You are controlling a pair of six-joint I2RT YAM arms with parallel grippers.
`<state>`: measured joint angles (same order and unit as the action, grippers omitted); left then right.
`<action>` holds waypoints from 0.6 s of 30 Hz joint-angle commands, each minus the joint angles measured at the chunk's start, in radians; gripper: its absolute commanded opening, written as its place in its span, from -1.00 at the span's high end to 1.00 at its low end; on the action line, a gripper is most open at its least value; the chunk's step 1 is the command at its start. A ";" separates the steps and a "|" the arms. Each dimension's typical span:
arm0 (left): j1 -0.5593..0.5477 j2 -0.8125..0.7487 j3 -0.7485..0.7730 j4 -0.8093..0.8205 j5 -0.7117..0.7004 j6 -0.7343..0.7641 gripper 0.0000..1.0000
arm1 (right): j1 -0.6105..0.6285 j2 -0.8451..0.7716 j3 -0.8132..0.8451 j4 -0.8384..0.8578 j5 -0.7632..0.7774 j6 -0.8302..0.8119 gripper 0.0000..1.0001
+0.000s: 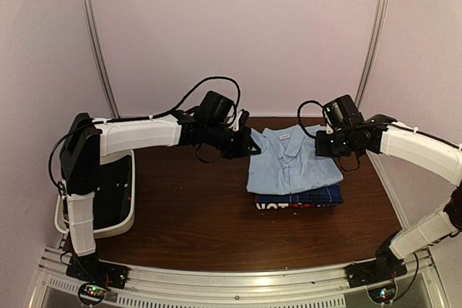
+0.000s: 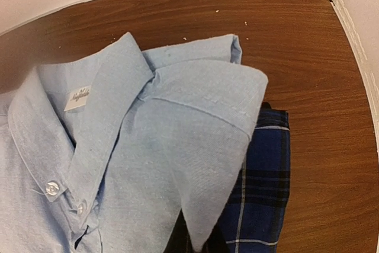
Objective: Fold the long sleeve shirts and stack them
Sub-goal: Place the square-folded shirt on the square-folded shirt.
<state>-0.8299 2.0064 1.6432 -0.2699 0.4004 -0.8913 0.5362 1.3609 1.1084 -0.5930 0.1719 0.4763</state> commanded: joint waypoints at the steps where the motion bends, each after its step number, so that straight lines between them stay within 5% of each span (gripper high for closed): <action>1: -0.017 0.070 0.090 0.064 0.034 -0.036 1.00 | -0.063 -0.048 -0.052 0.024 0.038 -0.009 1.00; 13: -0.021 0.227 0.188 0.036 0.052 -0.030 1.00 | -0.161 -0.005 -0.136 0.071 -0.011 -0.044 1.00; 17: -0.019 0.284 0.214 -0.022 0.032 -0.005 1.00 | -0.174 -0.003 -0.175 0.081 -0.006 -0.040 0.54; 18: -0.018 0.288 0.211 -0.026 0.031 -0.001 0.78 | -0.175 -0.005 -0.178 0.077 0.000 -0.039 0.40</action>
<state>-0.8501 2.2574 1.8290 -0.2558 0.4301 -0.9218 0.3786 1.3563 0.9546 -0.5400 0.1455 0.4347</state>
